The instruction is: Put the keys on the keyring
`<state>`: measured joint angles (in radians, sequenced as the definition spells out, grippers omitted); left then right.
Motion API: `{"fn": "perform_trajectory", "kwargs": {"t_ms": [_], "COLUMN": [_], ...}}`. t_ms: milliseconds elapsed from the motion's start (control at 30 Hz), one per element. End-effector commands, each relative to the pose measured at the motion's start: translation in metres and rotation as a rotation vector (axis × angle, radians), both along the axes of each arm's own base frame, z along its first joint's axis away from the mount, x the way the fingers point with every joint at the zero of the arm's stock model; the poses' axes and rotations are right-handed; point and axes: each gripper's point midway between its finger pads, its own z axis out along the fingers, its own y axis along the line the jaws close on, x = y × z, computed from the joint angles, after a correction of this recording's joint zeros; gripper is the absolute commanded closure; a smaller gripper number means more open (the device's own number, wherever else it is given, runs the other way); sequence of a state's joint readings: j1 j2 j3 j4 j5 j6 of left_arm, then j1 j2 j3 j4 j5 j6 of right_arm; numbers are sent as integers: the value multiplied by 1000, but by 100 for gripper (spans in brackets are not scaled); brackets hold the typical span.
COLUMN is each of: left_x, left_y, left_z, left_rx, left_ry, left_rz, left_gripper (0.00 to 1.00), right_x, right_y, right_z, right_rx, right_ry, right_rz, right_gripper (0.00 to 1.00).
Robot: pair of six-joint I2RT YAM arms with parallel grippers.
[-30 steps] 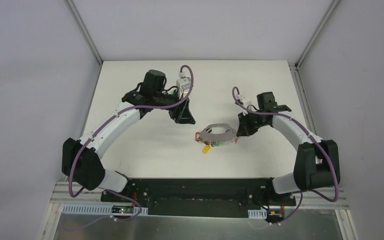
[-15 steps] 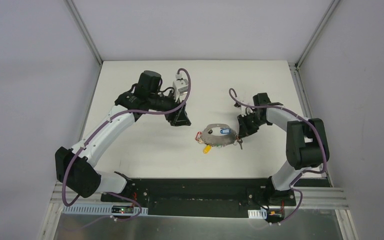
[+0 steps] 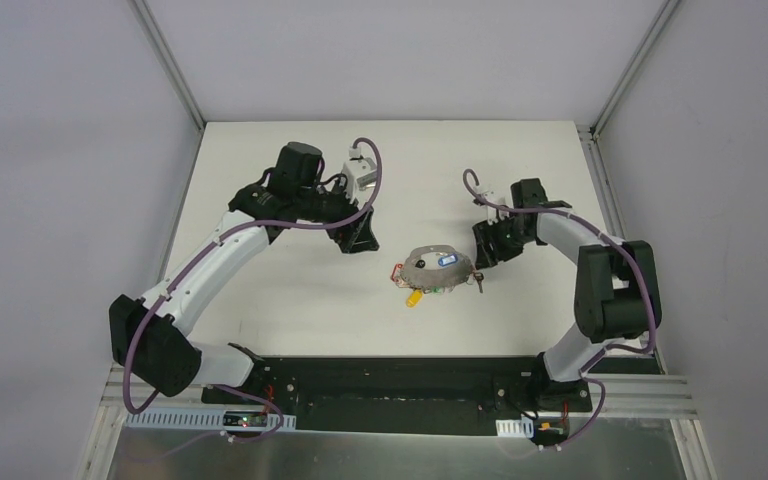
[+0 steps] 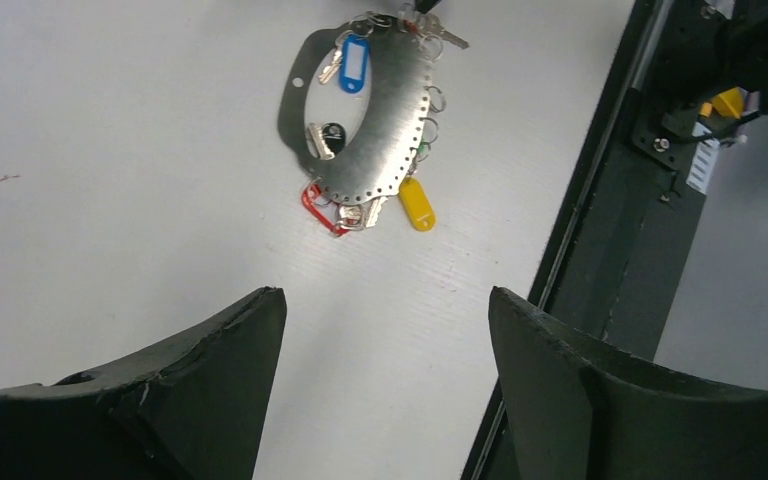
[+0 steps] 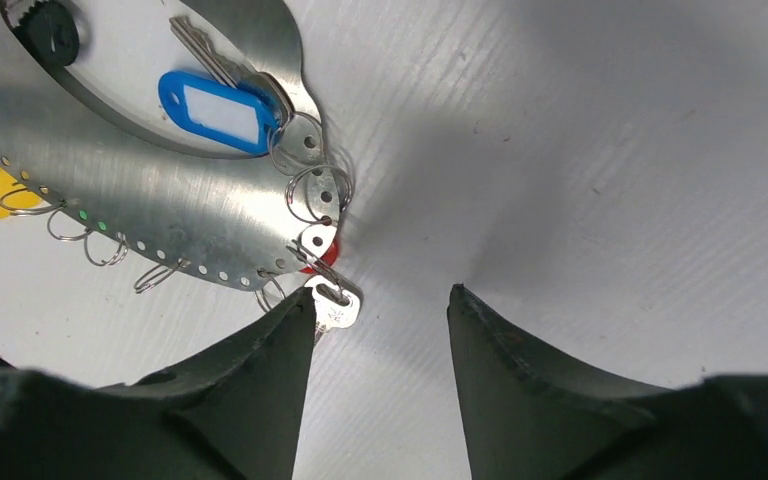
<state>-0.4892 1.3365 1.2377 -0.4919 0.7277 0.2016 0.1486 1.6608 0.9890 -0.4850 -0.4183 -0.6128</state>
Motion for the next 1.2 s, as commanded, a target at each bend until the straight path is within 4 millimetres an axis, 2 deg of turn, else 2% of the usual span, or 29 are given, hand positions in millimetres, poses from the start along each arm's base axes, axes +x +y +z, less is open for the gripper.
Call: {"fn": "perform_trajectory", "kwargs": {"t_ms": [0,133,367,533,700,967,1167], "left_x": [16,25,35,33,28,26,26], "left_y": [19,28,48,56,57,56,53], "left_z": [16,18,24,30,28,28,25], "left_rx": [44,68,117,121,116,109,105], "left_ry": [-97,-113,-180,-219,-215,-211,-198], "left_rz": [129,207,305,324,319,310,303], "left_gripper": [23,20,20,20,20,20,20], "right_x": [4,-4,-23,-34,-36,-37,-39], "right_y": [-4,3,19,29,33,32,35], "right_z": [30,42,46,37,24,9,4], "right_rx": [5,55,129,122,97,60,57], "right_ry": [-77,-81,-37,-8,19,56,73], "right_rz": [-16,-9,20,50,69,77,85], "right_gripper": [43,39,40,45,54,55,59]}}
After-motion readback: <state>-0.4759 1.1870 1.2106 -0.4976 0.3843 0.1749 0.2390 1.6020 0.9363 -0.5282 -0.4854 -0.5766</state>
